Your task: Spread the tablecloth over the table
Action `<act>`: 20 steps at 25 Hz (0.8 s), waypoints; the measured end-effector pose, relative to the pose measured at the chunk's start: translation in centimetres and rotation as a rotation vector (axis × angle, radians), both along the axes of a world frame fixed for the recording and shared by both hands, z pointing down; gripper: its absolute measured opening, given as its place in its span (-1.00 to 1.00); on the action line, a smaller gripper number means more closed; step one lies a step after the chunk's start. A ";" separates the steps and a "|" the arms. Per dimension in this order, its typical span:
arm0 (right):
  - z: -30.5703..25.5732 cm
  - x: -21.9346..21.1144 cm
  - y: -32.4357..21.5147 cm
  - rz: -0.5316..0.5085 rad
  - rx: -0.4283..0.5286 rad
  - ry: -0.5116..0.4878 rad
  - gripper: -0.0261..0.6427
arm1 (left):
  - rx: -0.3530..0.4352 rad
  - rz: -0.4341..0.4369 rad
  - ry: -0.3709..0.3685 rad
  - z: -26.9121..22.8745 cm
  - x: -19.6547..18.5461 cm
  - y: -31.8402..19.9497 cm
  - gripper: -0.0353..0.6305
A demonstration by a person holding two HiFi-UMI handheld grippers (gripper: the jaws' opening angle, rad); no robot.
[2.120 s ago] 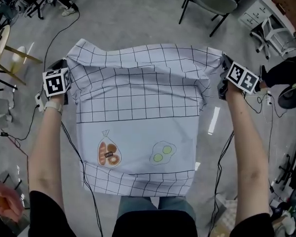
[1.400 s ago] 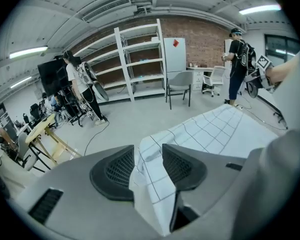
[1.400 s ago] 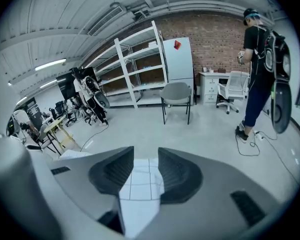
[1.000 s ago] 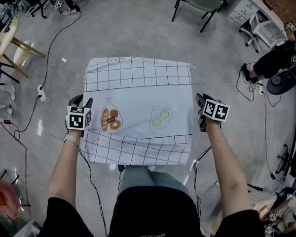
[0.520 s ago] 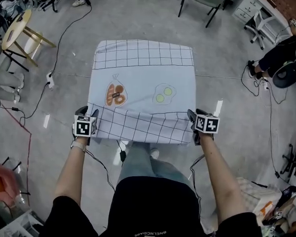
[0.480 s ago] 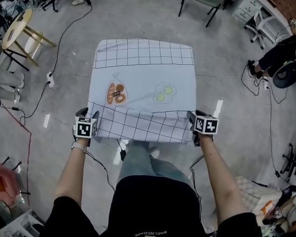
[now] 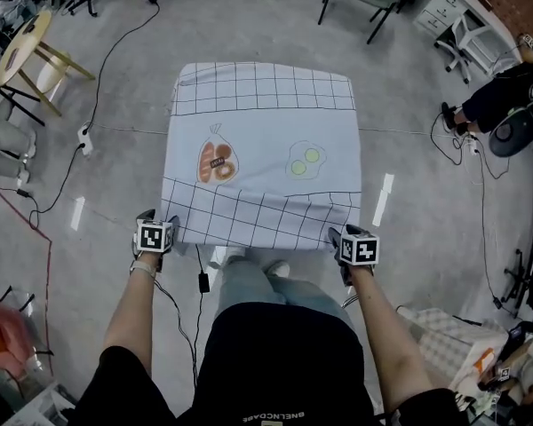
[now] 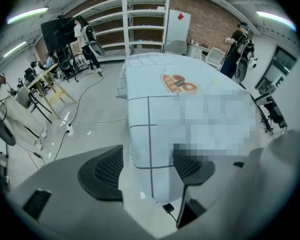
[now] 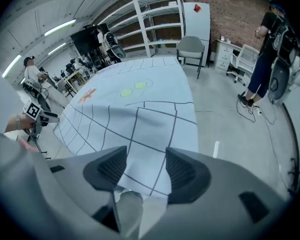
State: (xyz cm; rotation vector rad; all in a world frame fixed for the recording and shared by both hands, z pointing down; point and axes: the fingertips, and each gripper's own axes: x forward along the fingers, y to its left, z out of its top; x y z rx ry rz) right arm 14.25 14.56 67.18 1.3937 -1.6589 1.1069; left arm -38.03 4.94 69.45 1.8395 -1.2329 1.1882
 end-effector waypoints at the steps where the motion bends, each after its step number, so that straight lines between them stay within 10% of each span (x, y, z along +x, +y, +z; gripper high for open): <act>1: 0.5 -0.3 0.1 0.002 -0.008 0.008 -0.22 | -0.015 0.009 0.022 0.6 0.0 0.1 0.03; 6: 3.0 -1.0 0.1 0.015 -0.065 0.067 -0.22 | -0.077 -0.070 0.221 1.5 0.1 1.0 -0.16; 12: 3.0 -1.0 0.8 0.015 -0.061 0.123 -0.57 | -0.008 -0.067 0.081 -0.3 -1.6 2.6 -0.81; 13: 3.1 -1.2 1.3 0.009 -0.072 0.124 -0.83 | -0.018 -0.070 0.089 -0.4 -1.8 3.3 -0.83; 20: 2.4 -0.8 3.1 -0.006 -0.077 0.102 -0.89 | -0.116 -0.069 0.117 0.5 -1.7 9.9 -0.85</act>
